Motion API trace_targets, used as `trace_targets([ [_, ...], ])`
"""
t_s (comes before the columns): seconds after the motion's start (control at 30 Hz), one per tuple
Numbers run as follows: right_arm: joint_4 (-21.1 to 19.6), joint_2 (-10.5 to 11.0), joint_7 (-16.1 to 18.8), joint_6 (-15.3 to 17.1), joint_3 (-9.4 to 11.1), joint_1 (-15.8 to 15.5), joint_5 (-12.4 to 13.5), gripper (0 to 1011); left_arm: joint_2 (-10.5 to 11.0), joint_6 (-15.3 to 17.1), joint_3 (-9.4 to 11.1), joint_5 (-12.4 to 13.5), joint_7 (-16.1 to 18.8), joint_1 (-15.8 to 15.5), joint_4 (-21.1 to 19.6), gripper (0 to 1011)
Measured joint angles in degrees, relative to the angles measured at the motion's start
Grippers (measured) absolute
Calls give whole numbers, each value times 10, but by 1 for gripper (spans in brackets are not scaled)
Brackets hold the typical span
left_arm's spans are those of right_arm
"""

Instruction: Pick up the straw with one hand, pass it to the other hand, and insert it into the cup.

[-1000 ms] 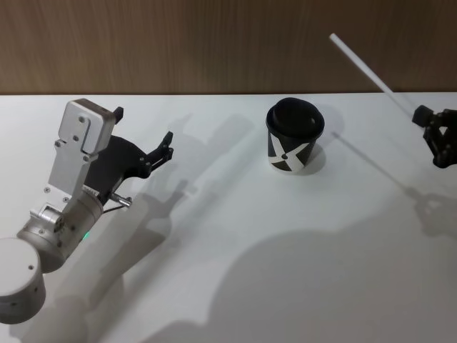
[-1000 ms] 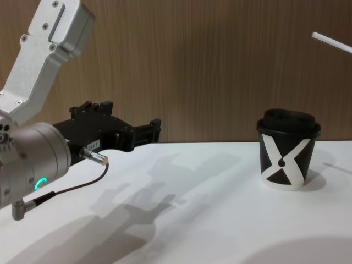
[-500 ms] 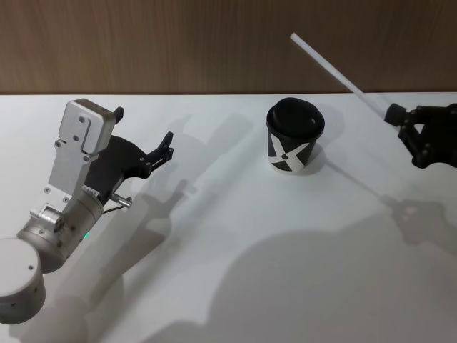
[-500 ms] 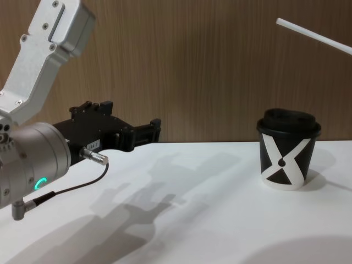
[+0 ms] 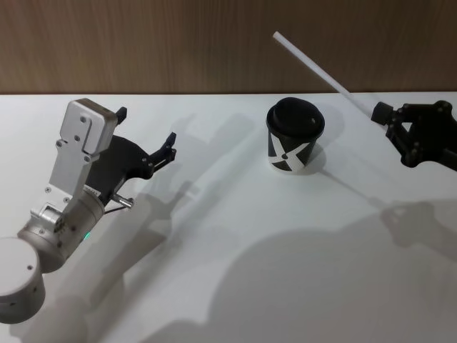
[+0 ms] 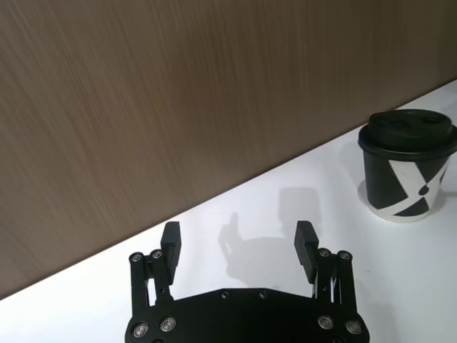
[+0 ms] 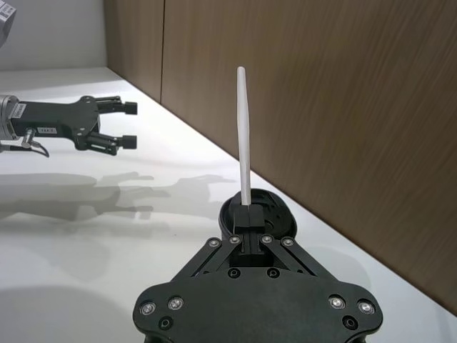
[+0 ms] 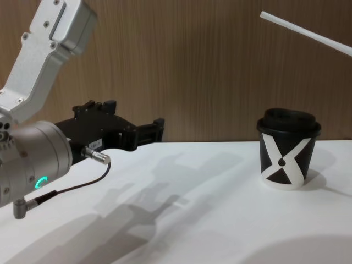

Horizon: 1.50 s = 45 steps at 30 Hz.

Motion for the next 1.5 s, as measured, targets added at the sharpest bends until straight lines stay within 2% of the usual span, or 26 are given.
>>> trace_targets([
  [0.33, 0, -1, 4, 1, -4, 4, 2, 0, 7, 0, 0, -27, -47, -2, -15, 1000],
  [0.7, -1, -1, 6, 2, -6, 6, 3, 1, 7, 3, -7, -87, -118, -5, -35, 1000],
  [0.77, -1, -1, 6, 2, -7, 7, 3, 1, 5, 4, -10, -110, -142, -6, -40, 1000],
  [0.83, -1, -1, 6, 2, -7, 7, 3, 0, 5, 4, -10, -114, -146, -7, -41, 1000],
  [0.87, -1, -1, 6, 2, -7, 7, 3, 0, 2, 5, -12, -132, -163, -8, -43, 1000],
  [0.9, -1, -1, 6, 2, -7, 7, 3, 1, 2, 5, -12, -132, -163, -8, -43, 1000],
  [1.1, -1, -1, 6, 2, -7, 7, 4, 0, -10, 10, -12, -187, -213, -18, -43, 1000],
  [1.13, -1, -1, 6, 2, -7, 7, 4, 0, -10, 10, -12, -187, -213, -18, -43, 1000],
  [1.33, -1, -1, 7, 2, -7, 7, 4, 0, -27, 17, -8, -234, -254, -34, -29, 1000],
  [1.43, -1, -1, 7, 2, -8, 8, 4, 1, -44, 22, -3, -264, -277, -46, -12, 1000],
  [1.5, -1, -1, 7, 2, -8, 8, 4, 0, -51, 24, -1, -274, -284, -52, -4, 1000],
])
